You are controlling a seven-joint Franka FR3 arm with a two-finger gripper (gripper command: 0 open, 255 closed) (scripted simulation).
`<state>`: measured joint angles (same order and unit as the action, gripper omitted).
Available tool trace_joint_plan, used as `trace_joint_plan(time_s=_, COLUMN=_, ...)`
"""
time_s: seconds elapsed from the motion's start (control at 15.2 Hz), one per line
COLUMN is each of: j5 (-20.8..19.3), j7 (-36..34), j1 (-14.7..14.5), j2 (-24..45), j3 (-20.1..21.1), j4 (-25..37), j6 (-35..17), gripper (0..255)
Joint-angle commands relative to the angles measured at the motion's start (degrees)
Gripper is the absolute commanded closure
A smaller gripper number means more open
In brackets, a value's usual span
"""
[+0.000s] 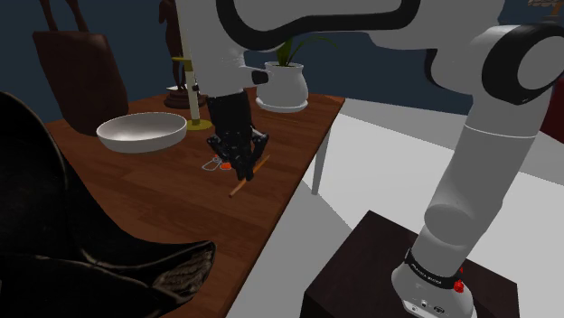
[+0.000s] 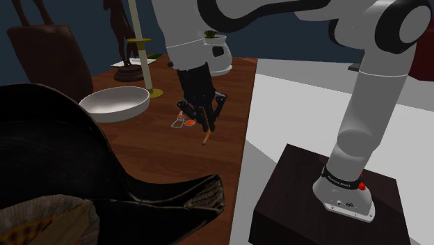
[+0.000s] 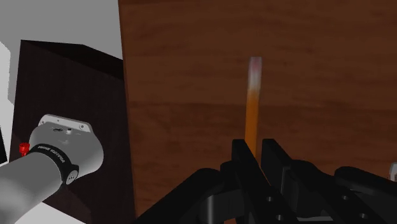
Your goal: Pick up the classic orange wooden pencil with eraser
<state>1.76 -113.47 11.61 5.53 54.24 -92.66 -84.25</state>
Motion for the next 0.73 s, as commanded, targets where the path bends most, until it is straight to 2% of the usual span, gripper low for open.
trace_joint_plan(time_s=0.0, j5=-0.1, j7=-0.2, j1=-0.1, j2=0.2, j3=0.0, j4=1.3, j6=1.2, gripper=255)
trace_joint_plan(time_s=0.66, j5=-2.4, j7=-2.8, j1=-2.2, j2=3.6, j3=0.6, j4=11.9, j6=9.6, gripper=255)
